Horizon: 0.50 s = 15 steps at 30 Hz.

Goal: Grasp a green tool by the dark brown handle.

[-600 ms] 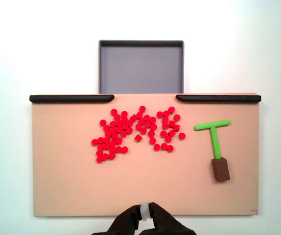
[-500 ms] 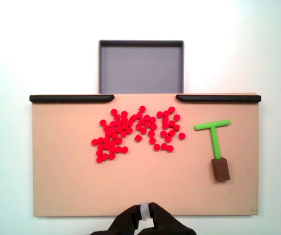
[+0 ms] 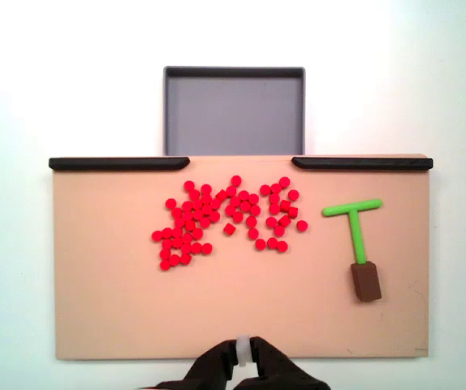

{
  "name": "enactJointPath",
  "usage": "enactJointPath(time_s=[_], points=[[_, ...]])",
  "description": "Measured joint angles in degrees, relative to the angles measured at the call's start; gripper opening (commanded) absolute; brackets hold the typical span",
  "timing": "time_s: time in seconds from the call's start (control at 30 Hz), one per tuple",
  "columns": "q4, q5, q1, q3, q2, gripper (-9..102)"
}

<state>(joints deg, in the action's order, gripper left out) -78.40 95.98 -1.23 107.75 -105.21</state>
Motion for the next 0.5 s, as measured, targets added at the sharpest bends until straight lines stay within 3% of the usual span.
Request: enactJointPath(time_s=[0.5], points=[[0.00, -0.09, -1.58, 0.00, 0.62, 0]])
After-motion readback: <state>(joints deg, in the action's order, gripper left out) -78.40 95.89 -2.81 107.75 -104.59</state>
